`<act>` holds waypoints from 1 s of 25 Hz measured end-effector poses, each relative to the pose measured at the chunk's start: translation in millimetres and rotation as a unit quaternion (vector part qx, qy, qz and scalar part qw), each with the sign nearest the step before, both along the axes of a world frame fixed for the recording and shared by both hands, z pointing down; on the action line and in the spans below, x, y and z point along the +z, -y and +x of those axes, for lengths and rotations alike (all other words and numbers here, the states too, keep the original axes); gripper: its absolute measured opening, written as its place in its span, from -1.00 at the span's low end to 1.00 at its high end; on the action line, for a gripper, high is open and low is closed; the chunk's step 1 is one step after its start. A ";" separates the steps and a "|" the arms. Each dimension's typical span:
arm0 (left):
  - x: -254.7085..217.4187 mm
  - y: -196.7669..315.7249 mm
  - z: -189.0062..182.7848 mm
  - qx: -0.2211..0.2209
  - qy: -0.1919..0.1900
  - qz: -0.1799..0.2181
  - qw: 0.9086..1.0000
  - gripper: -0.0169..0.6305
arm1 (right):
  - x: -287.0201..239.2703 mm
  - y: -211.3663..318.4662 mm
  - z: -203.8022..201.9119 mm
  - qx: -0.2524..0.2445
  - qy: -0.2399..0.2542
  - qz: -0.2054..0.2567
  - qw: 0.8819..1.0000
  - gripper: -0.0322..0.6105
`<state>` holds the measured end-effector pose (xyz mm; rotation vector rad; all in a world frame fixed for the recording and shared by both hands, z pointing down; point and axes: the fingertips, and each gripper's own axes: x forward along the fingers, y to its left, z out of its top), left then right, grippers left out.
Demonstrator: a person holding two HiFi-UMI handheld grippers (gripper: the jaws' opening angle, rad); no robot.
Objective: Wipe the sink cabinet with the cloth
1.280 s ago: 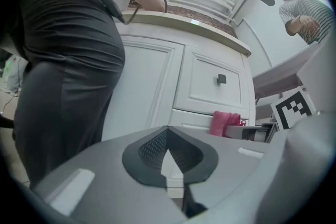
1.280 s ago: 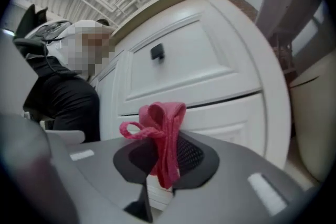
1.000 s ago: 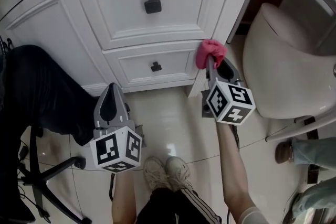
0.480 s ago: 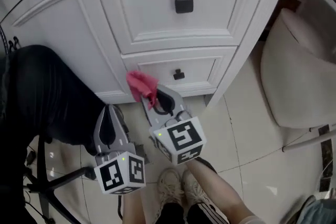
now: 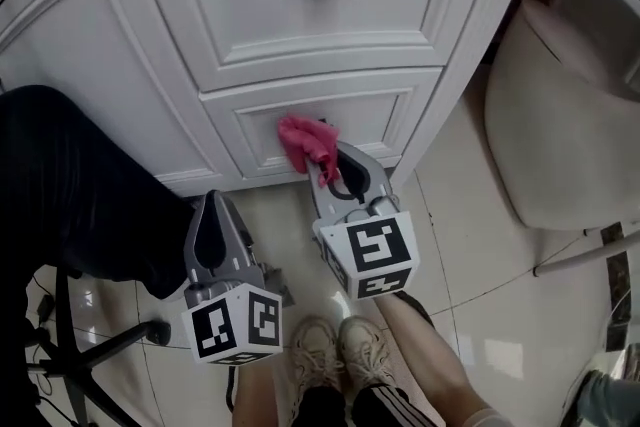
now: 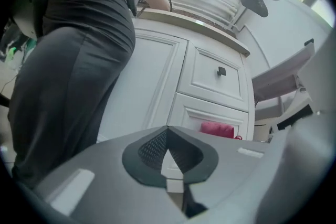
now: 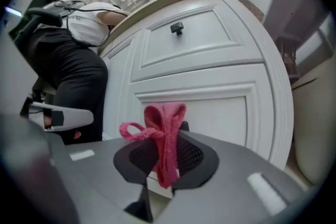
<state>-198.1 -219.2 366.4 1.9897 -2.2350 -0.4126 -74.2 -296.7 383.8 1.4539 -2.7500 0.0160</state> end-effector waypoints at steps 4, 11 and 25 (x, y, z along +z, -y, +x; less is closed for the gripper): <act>0.3 13.4 25.3 0.031 0.022 -0.003 0.999 -0.90 | 7.0 0.6 23.5 0.020 0.007 0.003 1.000 -0.72; 7.2 19.3 42.2 0.042 0.028 -0.011 0.999 -0.90 | 19.8 34.0 143.3 0.160 0.046 -0.021 0.986 -0.72; -13.8 -24.1 -27.4 -0.074 0.003 0.051 0.996 -0.90 | 41.2 -35.4 -49.5 -0.100 0.057 -0.016 0.993 -0.72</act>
